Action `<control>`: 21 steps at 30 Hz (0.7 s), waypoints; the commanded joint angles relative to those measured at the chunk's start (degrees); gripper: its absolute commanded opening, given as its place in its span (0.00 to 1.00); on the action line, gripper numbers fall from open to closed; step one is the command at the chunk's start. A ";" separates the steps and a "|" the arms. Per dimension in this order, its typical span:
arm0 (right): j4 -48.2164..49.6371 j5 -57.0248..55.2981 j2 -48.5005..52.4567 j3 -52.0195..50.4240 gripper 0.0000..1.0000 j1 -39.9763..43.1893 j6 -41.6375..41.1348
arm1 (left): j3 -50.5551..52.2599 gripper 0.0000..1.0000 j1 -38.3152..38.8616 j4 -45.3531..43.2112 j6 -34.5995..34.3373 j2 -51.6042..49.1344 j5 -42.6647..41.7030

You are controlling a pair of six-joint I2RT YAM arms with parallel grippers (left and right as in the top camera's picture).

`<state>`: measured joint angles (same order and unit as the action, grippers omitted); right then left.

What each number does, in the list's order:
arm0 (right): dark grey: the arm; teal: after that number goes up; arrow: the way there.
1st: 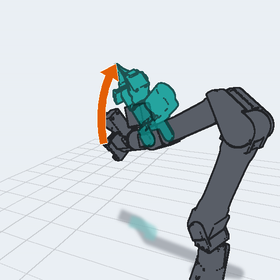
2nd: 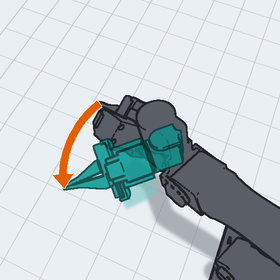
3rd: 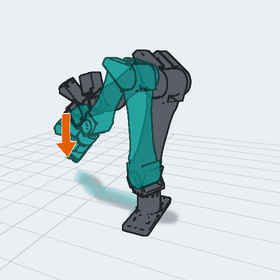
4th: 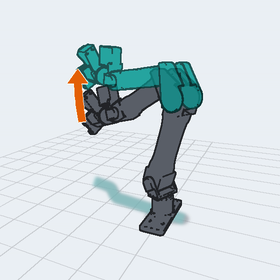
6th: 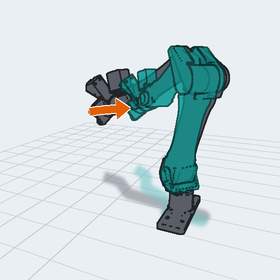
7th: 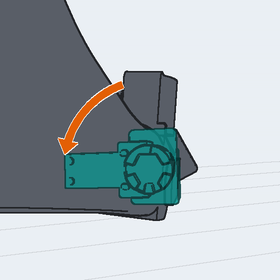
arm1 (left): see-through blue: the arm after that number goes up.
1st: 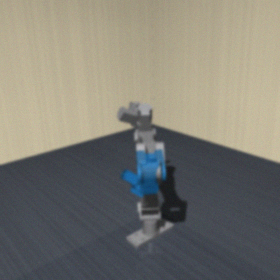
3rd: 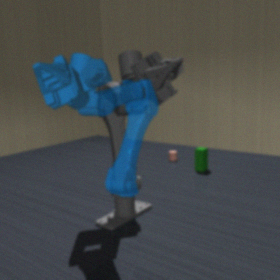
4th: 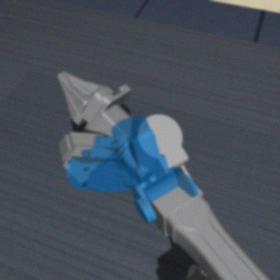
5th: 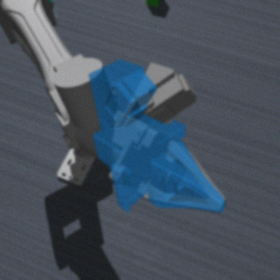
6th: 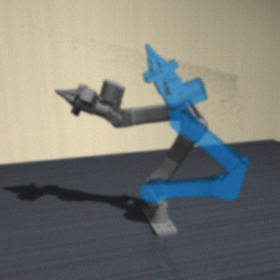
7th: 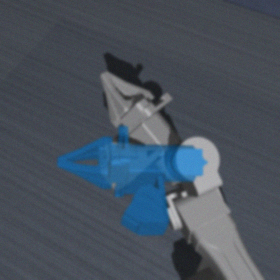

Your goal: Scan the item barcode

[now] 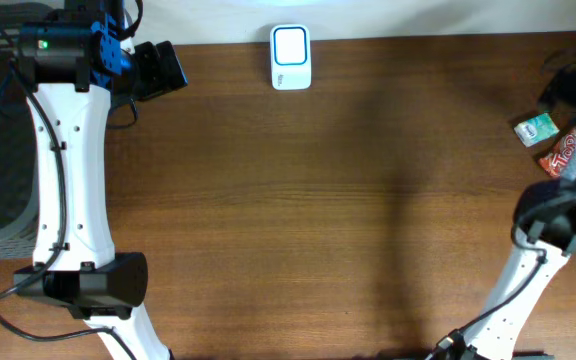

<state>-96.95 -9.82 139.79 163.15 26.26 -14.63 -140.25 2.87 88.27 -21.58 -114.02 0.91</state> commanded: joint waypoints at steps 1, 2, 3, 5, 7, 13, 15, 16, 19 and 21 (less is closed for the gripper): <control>-0.42 11.45 -17.49 -2.19 0.99 -1.18 3.39 | -0.37 0.99 0.22 -0.07 0.87 -0.31 0.33; -0.39 13.35 -21.42 -4.28 0.98 -1.16 3.23 | -0.37 0.99 0.22 -0.07 0.87 -0.31 0.33; -0.39 16.98 -26.77 -7.63 0.99 -1.07 3.26 | -0.37 0.99 0.22 -0.07 0.87 -0.31 0.33; -0.39 20.98 -36.87 -15.28 0.99 -1.27 3.26 | -0.37 0.99 0.22 -0.07 0.87 -0.31 0.33; -0.39 24.15 -43.58 -21.84 0.99 -2.05 3.26 | -0.37 0.99 0.22 -0.07 0.87 -0.31 0.35; -0.37 19.71 -63.21 -44.61 0.99 -9.01 3.26 | -0.37 0.99 0.22 -0.07 0.87 -0.31 0.33; -0.37 19.98 -64.65 -45.42 0.99 -9.01 3.26 | -0.37 0.99 0.22 -0.07 0.87 -0.31 0.33; -0.37 20.39 -64.76 -45.42 0.98 -9.01 3.26 | -0.37 0.99 0.22 -0.07 0.87 -0.31 0.33; -0.37 19.93 -64.76 -45.86 0.99 -9.03 5.75 | -0.37 0.99 0.22 -0.07 0.87 -0.31 0.33; -0.37 21.46 -65.48 -47.43 0.98 -9.03 8.15 | -0.37 0.99 0.22 -0.07 0.87 -0.31 0.33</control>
<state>-96.97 11.05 74.85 117.69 17.63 -10.41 -140.25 2.90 88.27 -21.58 -114.02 0.89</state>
